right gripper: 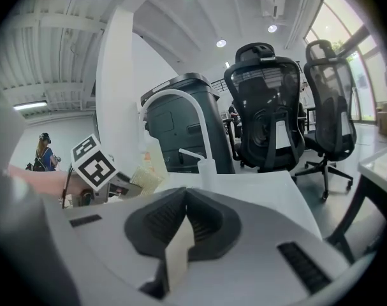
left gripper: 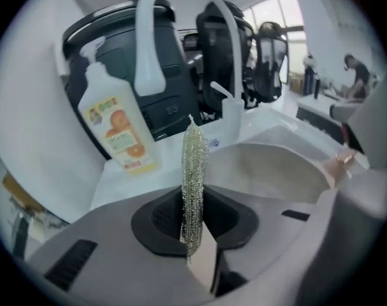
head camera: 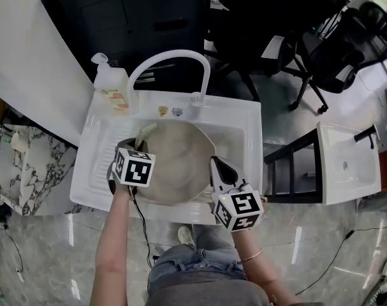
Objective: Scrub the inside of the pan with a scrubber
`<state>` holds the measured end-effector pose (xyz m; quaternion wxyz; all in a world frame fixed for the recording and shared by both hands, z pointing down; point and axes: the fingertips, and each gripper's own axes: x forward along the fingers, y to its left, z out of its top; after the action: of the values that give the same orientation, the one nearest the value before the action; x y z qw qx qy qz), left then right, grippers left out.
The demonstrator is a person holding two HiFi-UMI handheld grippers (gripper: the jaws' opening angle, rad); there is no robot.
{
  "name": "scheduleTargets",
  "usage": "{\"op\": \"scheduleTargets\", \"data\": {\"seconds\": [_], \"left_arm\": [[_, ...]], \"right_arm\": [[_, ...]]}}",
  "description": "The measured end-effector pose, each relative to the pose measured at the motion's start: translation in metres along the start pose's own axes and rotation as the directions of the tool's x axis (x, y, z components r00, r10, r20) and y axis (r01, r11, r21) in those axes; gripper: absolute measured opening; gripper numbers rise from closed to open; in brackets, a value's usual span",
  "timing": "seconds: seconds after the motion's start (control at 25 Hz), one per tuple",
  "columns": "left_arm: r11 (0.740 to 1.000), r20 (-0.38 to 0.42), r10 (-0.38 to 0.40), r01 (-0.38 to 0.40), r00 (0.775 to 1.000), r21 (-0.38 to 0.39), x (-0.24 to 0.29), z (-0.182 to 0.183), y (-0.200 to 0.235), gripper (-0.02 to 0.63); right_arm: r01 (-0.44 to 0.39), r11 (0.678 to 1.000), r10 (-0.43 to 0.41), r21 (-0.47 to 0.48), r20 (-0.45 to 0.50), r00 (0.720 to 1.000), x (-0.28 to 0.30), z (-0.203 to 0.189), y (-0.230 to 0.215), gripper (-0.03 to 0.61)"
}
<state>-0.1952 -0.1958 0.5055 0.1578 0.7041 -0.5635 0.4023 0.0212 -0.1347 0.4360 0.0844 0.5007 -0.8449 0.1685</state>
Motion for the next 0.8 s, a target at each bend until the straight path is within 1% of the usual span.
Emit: {"op": "scheduleTargets", "data": {"seconds": [0.04,0.12,0.16,0.2,0.24,0.28,0.32,0.36,0.44,0.52,0.56,0.6,0.64,0.68,0.72,0.8], "left_arm": [[0.997,-0.013,0.011,-0.010,1.000,0.077,0.003,0.003,-0.001,0.066],[0.977,-0.035,0.036,-0.028,0.999,0.210,0.009,0.006,-0.003,0.066],[0.961,-0.046,0.053,-0.038,0.998,0.275,0.012,0.005,-0.005,0.066],[0.938,-0.058,0.074,-0.050,0.996,0.343,0.015,0.004,-0.006,0.066],[0.908,-0.066,0.101,-0.065,0.993,0.413,0.017,0.002,-0.008,0.066],[0.871,-0.071,0.130,-0.080,0.989,0.484,0.019,0.001,-0.010,0.066],[0.826,-0.073,0.161,-0.094,0.984,0.556,0.021,0.000,-0.012,0.066],[0.773,-0.071,0.191,-0.105,0.979,0.626,0.023,0.000,-0.015,0.066],[0.658,-0.068,0.235,-0.107,0.970,0.745,0.028,-0.003,-0.023,0.066],[0.544,-0.078,0.268,-0.084,0.960,0.835,0.034,-0.009,-0.033,0.066],[0.491,-0.091,0.285,-0.064,0.954,0.869,0.037,-0.015,-0.037,0.066],[0.447,-0.112,0.301,-0.036,0.947,0.894,0.039,-0.021,-0.039,0.066],[0.414,-0.139,0.313,-0.004,0.939,0.910,0.040,-0.028,-0.042,0.066],[0.395,-0.172,0.321,0.034,0.931,0.918,0.040,-0.035,-0.044,0.066],[0.388,-0.211,0.322,0.075,0.923,0.919,0.039,-0.043,-0.047,0.066],[0.392,-0.303,0.307,0.170,0.902,0.904,0.036,-0.057,-0.053,0.066]], "right_arm": [[0.004,1.000,-0.004,0.001,0.002,1.000,-0.003,0.000,0.001,0.011],[0.011,1.000,-0.011,0.003,0.005,1.000,-0.009,-0.001,0.002,0.011],[0.016,1.000,-0.016,0.004,0.007,1.000,-0.012,-0.001,0.001,0.011],[0.021,1.000,-0.021,0.006,0.008,1.000,-0.014,-0.001,0.000,0.011],[0.028,1.000,-0.028,0.008,0.010,1.000,-0.017,-0.001,-0.002,0.011],[0.036,0.999,-0.036,0.011,0.012,0.999,-0.020,-0.001,-0.004,0.011],[0.045,0.999,-0.045,0.013,0.014,0.999,-0.023,-0.001,-0.007,0.011],[0.053,0.998,-0.054,0.016,0.015,0.998,-0.026,-0.002,-0.011,0.011],[0.070,0.997,-0.070,0.022,0.017,0.997,-0.029,-0.002,-0.016,0.011],[0.082,0.996,-0.083,0.027,0.021,0.996,-0.032,-0.001,-0.020,0.011],[0.086,0.996,-0.087,0.029,0.023,0.996,-0.034,0.000,-0.021,0.011],[0.089,0.996,-0.089,0.031,0.024,0.996,-0.035,0.000,-0.022,0.011],[0.090,0.995,-0.091,0.031,0.026,0.996,-0.036,0.000,-0.022,0.011],[0.091,0.995,-0.092,0.031,0.028,0.995,-0.038,0.001,-0.022,0.011],[0.093,0.995,-0.094,0.030,0.030,0.995,-0.039,0.002,-0.023,0.011],[0.098,0.995,-0.099,0.029,0.034,0.995,-0.042,0.003,-0.025,0.011]]}}
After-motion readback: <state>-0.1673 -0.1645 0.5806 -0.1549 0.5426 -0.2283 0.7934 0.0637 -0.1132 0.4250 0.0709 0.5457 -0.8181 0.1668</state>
